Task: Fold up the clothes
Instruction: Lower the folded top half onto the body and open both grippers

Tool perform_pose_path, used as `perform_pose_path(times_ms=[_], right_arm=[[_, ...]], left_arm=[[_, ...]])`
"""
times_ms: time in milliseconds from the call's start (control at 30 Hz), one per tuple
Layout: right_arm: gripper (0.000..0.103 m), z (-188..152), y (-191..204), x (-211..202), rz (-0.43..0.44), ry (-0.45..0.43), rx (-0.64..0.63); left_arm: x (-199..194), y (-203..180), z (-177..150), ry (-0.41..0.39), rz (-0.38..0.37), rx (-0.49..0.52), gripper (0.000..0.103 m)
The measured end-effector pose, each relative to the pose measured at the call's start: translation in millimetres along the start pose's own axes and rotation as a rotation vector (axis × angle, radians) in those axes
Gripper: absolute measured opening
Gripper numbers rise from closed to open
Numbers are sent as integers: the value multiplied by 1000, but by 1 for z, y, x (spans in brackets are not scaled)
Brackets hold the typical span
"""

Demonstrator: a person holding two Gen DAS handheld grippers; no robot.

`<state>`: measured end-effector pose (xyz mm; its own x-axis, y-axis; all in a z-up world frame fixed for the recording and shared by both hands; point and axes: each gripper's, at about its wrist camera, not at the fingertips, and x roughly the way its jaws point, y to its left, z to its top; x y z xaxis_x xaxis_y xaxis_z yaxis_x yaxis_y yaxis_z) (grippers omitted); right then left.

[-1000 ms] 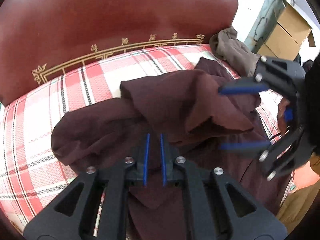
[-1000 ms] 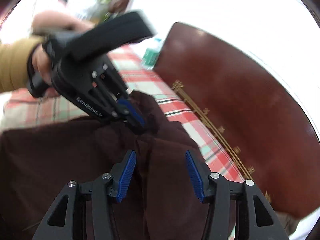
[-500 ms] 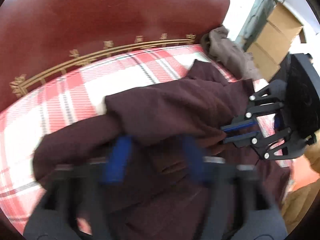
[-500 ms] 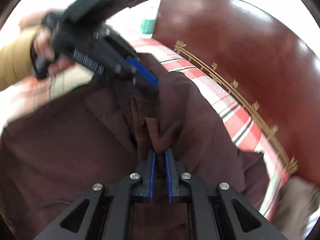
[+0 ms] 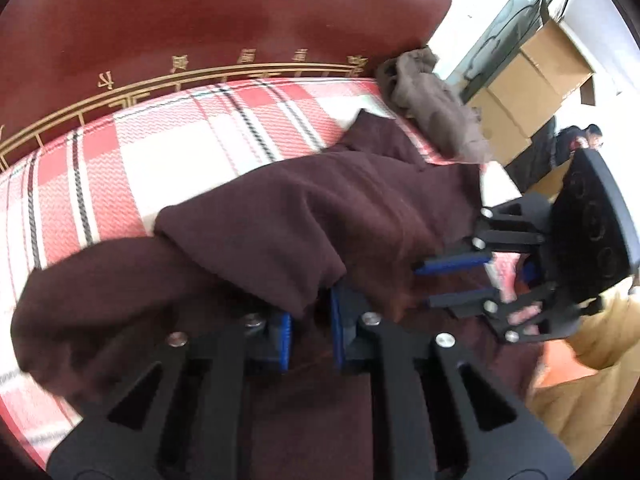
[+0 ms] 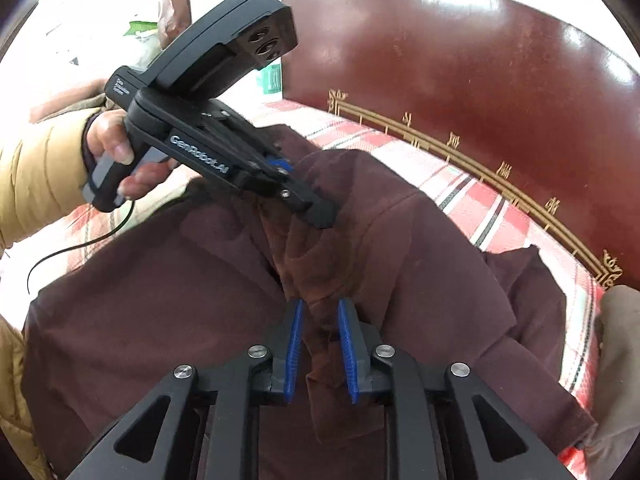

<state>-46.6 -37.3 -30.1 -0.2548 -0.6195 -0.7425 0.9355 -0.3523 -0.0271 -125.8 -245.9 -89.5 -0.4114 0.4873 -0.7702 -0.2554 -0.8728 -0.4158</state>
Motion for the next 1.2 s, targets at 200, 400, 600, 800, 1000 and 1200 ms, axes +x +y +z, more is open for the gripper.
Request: perform_pose_path(times_ms=[200, 400, 600, 800, 1000, 1200], right_arm=[[44, 12, 23, -16, -25, -126, -96], [46, 11, 38, 19, 33, -36, -125], [46, 0, 45, 41, 114, 70, -130], [46, -14, 11, -8, 116, -39, 43], [46, -15, -43, 0, 51, -17, 273], [45, -29, -52, 16, -13, 20, 321]], left_arm=[[-32, -21, 1, 43, -71, -36, 17], [-27, 7, -20, 137, 96, -92, 17], [-22, 22, -44, 161, 172, -129, 18], [-51, -48, -27, -26, 202, 131, 55], [0, -53, -23, 41, 275, 216, 66], [12, -25, -48, 54, 341, 193, 66]])
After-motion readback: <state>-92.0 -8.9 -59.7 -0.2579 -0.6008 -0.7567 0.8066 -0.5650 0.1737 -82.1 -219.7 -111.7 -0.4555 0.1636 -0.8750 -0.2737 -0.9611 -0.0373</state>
